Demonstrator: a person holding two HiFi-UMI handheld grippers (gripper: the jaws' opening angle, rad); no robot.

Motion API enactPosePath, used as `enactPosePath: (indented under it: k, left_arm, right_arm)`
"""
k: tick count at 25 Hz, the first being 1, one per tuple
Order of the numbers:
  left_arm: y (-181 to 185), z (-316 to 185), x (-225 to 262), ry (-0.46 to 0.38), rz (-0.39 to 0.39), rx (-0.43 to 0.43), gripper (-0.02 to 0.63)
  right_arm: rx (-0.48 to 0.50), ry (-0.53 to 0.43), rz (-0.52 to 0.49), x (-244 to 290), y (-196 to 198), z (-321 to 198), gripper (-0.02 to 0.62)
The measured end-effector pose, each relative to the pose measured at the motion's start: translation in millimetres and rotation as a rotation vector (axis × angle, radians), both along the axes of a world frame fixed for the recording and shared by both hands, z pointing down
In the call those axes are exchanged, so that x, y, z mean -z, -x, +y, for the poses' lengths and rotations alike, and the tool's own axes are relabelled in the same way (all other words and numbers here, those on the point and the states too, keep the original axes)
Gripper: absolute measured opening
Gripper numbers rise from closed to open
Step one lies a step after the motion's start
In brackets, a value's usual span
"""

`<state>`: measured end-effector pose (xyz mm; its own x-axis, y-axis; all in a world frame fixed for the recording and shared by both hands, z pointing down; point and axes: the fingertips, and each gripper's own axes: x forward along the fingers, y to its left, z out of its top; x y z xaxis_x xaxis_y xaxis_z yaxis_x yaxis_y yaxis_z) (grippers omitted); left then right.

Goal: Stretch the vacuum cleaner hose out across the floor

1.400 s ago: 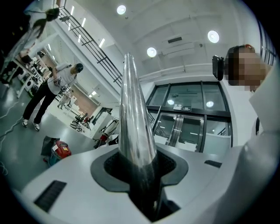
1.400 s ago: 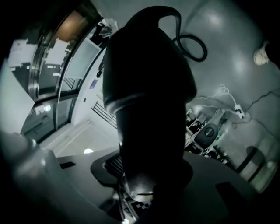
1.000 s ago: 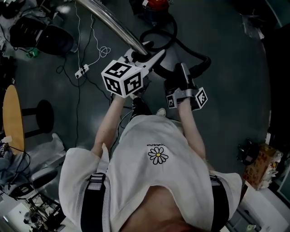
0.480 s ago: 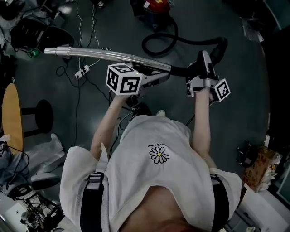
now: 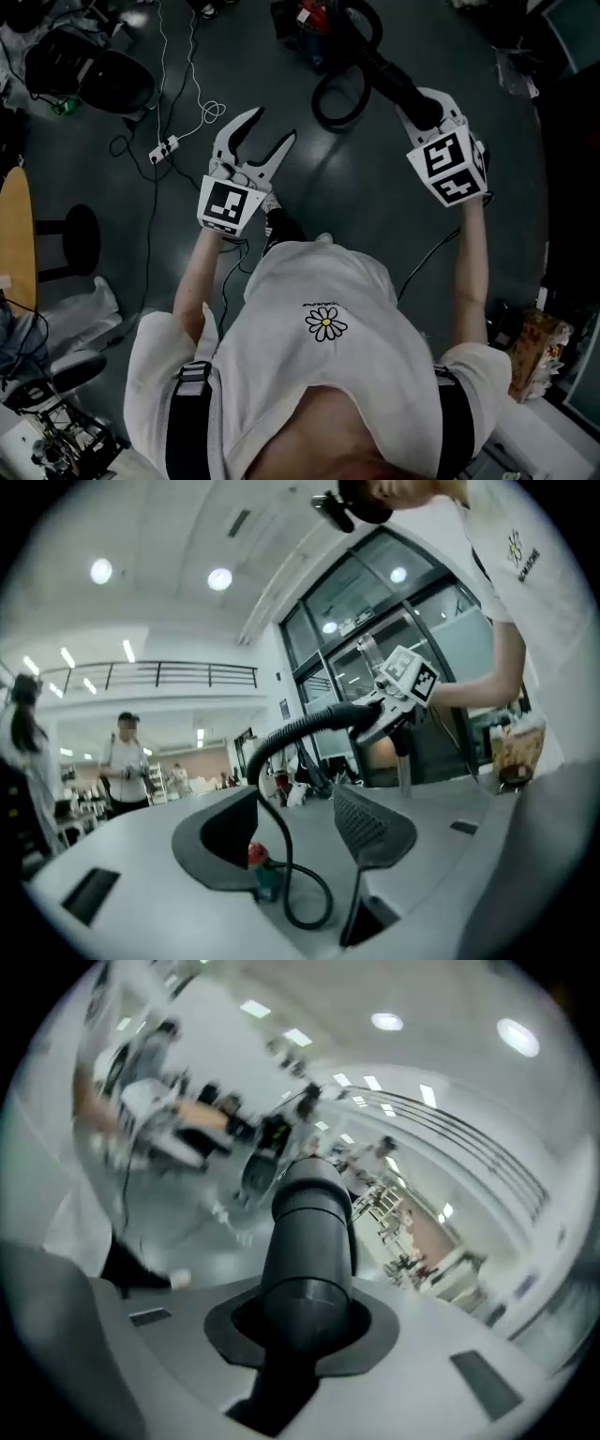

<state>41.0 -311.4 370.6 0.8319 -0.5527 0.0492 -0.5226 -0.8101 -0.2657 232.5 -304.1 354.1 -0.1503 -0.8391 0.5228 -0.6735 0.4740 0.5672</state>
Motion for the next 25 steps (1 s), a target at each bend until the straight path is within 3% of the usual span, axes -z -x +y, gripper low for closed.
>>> enactPosePath:
  k: [2,4,6,9,13,15,16,19,21,22,23,25]
  left_arm:
    - [-9,-5,25,-0.14,-0.044,0.001,0.239]
    - [-25,-2,36,-0.223,-0.104,-0.05,0.241]
    - [-49,14,37,-0.243,-0.157,-0.157,0.255]
    - [-87,43,42,-0.269,-0.178,-0.29,0.291]
    - [-107,55,63,-0.341,-0.152,-0.276,0.313]
    - [-114,73,66,-0.28,-0.146,-0.359,0.316]
    - [-120,87,60,-0.201,-0.171,-0.442,0.316]
    - [-132,150,25,0.137,-0.29,-0.78,0.314]
    - [-128,195,7,0.295,-0.333,-0.975,0.313]
    - [-124,214,5,0.355,-0.323,-1.053,0.301]
    - [-120,228,7,0.412,-0.291,-1.121,0.217]
    - [-116,247,20,0.514,-0.19,-1.212,0.122]
  right_arm:
    - [0.086,0.002,0.408,1,-4,10,0.087]
    - [0.136,-0.057,0.706,19,-22,17,0.087]
    - [0.168,-0.151,0.907,50,-35,22,0.087]
    - [0.199,-0.323,1.04,104,-34,29,0.087]
    - [0.266,-0.461,0.976,145,-17,44,0.086]
    - [0.314,-0.48,0.85,148,-8,50,0.086]
    - [0.335,-0.477,0.782,145,-5,51,0.086]
    - [0.39,-0.446,0.632,127,2,45,0.086]
    - [0.424,-0.433,0.574,111,7,39,0.086]
    - [0.437,-0.432,0.549,104,9,37,0.086]
    - [0.446,-0.434,0.523,98,11,34,0.086]
    - [0.452,-0.442,0.456,91,14,29,0.086]
